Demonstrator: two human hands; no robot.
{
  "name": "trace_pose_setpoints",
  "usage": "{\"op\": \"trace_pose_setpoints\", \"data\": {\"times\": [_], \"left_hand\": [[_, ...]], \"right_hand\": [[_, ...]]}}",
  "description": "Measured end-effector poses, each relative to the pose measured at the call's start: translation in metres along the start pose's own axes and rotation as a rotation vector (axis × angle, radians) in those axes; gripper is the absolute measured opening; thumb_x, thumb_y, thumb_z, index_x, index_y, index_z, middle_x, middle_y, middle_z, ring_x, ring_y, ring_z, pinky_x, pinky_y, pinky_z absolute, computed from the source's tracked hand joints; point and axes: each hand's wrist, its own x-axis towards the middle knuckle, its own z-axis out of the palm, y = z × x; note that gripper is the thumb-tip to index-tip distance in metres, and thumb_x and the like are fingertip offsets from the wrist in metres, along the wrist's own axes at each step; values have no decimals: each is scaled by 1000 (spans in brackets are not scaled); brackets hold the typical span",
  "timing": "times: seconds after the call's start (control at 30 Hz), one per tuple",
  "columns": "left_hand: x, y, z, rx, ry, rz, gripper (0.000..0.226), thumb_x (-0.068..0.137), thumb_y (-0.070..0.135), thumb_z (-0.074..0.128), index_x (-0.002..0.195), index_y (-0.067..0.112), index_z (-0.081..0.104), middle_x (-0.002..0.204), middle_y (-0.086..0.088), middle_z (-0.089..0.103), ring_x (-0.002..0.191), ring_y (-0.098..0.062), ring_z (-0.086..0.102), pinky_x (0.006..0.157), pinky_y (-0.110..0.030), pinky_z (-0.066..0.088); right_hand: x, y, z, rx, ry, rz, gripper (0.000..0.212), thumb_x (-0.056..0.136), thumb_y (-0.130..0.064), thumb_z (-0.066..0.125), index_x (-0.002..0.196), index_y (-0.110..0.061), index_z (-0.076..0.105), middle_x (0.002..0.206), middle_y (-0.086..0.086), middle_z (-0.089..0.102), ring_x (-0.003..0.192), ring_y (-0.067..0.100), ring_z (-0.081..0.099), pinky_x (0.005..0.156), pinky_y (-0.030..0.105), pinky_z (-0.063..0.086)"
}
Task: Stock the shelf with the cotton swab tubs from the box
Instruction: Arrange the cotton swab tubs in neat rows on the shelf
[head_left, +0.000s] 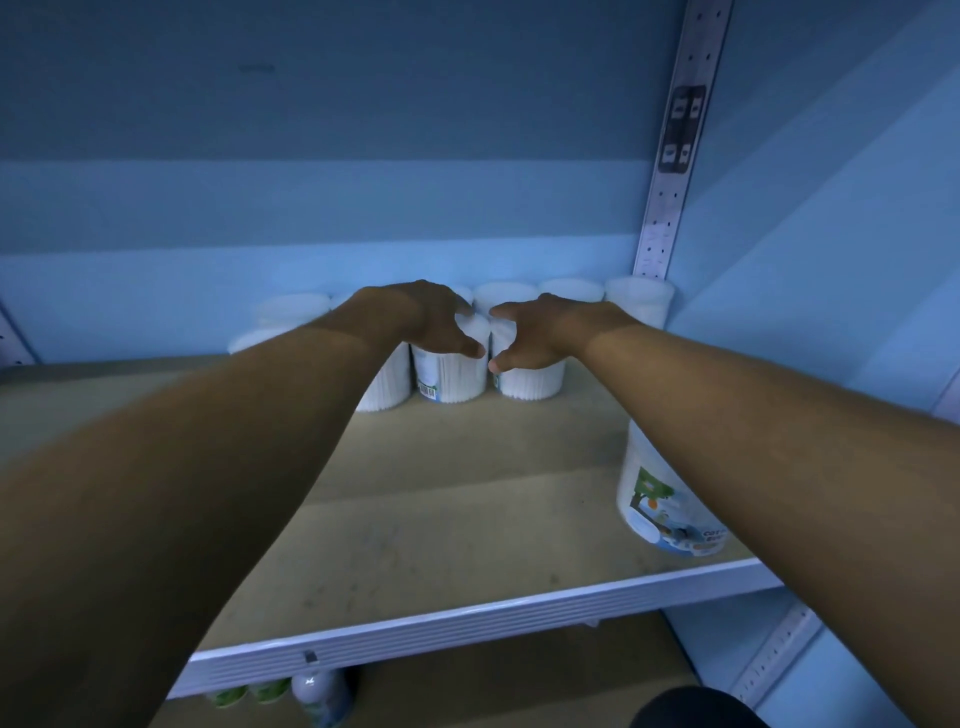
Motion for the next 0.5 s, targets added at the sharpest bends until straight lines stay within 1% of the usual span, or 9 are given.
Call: {"op": "trace_pose_setpoints", "data": {"times": [0.17,0.33,0.5], "left_hand": [[-5,5,-3,64,-5,15,73,91,62,55,154,31,33,159,1,34,145,-24,33,114,-38,30],[-11,14,-6,81,-26,11,68,93,55,57,151,24,41,152,-3,45,138,-25,43,110,-36,35],[-21,19,-5,81,-17,4,66,93,52,58,149,21,43,146,-4,50,133,-25,48,104,-34,40]], "right_hand": [[-4,-5,-6,-16,-2,-6,77,92,-52,60,157,-34,23,159,2,36,141,28,40,112,42,38],[-16,-9,-15,-53,-16,-19,65,97,-40,56,156,-30,30,158,2,37,140,27,41,112,40,40],[-25,-10,-16,-57,-46,-22,61,99,-34,51,156,-32,30,158,2,36,140,27,41,113,40,39]]}}
